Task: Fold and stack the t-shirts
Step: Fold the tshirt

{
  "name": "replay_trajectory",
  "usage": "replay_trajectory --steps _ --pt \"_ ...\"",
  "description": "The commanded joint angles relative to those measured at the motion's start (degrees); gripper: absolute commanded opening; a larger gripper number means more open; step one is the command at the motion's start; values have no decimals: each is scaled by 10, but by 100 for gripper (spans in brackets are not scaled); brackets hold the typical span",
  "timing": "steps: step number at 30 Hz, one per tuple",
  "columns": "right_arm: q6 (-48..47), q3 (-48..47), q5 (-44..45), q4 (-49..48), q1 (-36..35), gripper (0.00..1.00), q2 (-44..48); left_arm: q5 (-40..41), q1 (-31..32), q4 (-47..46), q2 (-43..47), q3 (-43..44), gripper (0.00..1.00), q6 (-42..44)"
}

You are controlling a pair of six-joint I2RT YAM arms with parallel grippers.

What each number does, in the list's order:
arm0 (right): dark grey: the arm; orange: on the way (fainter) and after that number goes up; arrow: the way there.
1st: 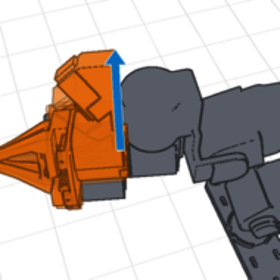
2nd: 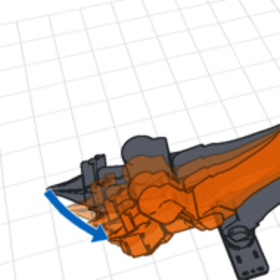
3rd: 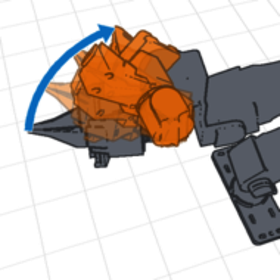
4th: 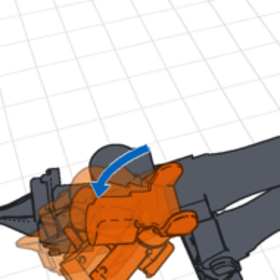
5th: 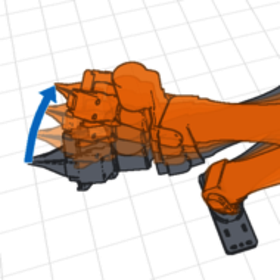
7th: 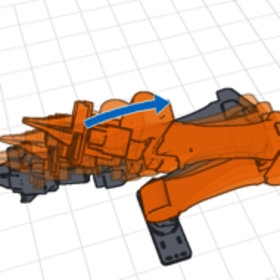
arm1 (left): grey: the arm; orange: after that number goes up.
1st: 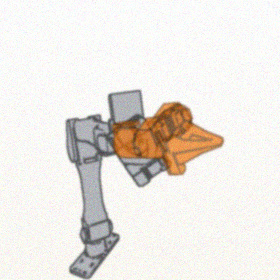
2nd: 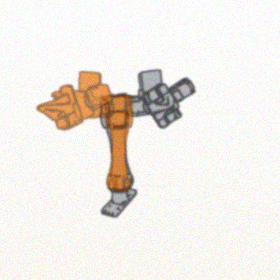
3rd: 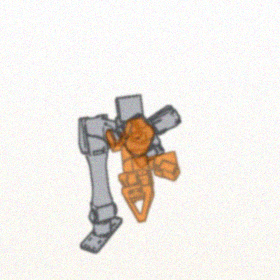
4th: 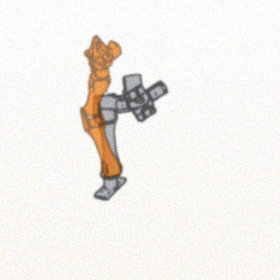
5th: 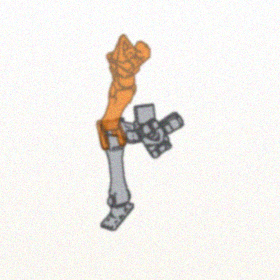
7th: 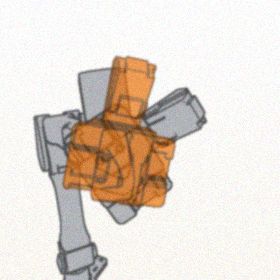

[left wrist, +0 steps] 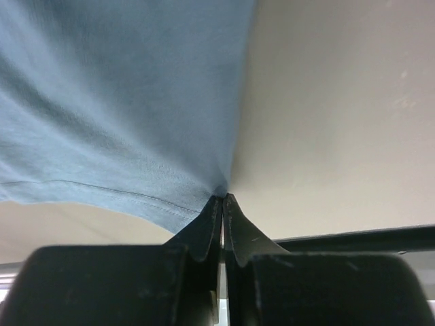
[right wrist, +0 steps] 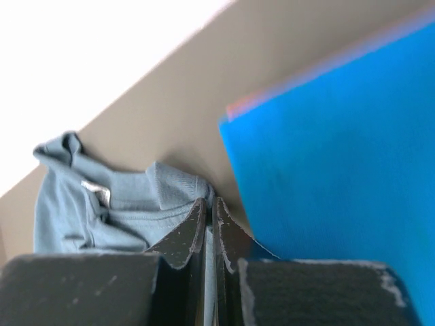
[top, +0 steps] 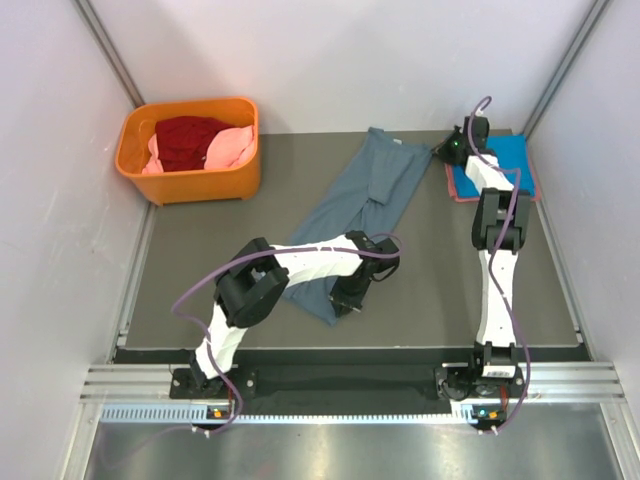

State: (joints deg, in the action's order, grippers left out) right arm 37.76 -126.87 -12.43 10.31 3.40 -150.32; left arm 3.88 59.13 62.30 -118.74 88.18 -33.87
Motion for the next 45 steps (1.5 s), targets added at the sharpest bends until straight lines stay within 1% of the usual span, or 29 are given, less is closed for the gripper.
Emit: replay_trajectory --steps 1,2,3,4,7,10,14,16,17,18,19,20,21,25,27,28,29,30,31,32,33,34,35,38,39,40,42,43,45 --pt "7 -87 11 -6 1 0 -37 -14 6 38 -18 32 5 -29" --pt "9 -94 17 -12 3 0 -40 -15 8 41 -21 42 8 -30" --pt "14 -96 21 -29 4 0 -43 -15 9 47 -29 49 16 -35" --pt "17 -96 24 -38 4 0 -44 -12 12 56 -32 56 17 -36" --pt "24 -109 36 -55 7 0 -52 -6 17 67 -35 83 18 -41" --pt "32 -116 28 -71 10 0 -61 3 16 70 -27 108 25 -47" --pt "27 -99 -1 -75 10 0 -48 6 17 73 -15 135 26 -44" --pt "27 -52 -8 -83 10 15 -12 8 16 74 1 146 27 -39" --pt "28 -11 -8 -90 10 22 5 9 14 74 6 147 27 -31" --pt "27 6 -2 -89 10 38 39 10 15 74 18 148 28 -27" --pt "23 21 9 -81 9 42 58 12 14 73 26 148 28 -23" --pt "8 41 53 -52 5 45 94 15 14 72 34 142 29 -22" --pt "1 50 70 -41 4 47 111 14 14 63 50 136 29 -18" --pt "20 109 60 -8 -2 47 196 26 -3 26 102 62 28 6" --pt "39 174 60 37 -9 45 264 46 -29 15 132 35 27 29" --pt "39 242 60 54 -23 43 319 52 -67 8 140 13 27 45" --pt "42 280 64 63 -30 42 349 53 -88 3 148 5 27 54" --pt "43 321 69 62 -48 43 380 43 -129 -11 168 -6 27 66" --pt "43 361 71 60 -58 43 410 27 -150 -53 179 -33 27 78" --pt "61 443 80 66 -79 43 440 2 -170 -71 188 -43 28 99" --pt "82 485 87 66 -90 43 502 -39 -188 -83 199 -50 28 109" --pt "106 529 89 57 -102 44 532 -68 -222 -95 202 -56 29 118" --pt "151 608 92 52 -129 43 560 -78 -239 -98 204 -54 29 129" --pt "216 718 113 50 -198 43 675 -106 -297 -113 207 -49 30 144" --pt "231 737 122 52 -217 43 694 -120 -323 -116 207 -49 30 145" --pt "251 753 122 48 -254 43 712 -121 -333 -119 207 -48 30 148" --pt "267 789 157 53 -294 44 753 -111 -345 -116 202 -46 31 157" --pt "282 795 173 60 -330 44 762 -105 -354 -115 201 -50 31 160" --pt "304 821 182 78 -360 44 782 -102 -365 -112 196 -62 32 168"
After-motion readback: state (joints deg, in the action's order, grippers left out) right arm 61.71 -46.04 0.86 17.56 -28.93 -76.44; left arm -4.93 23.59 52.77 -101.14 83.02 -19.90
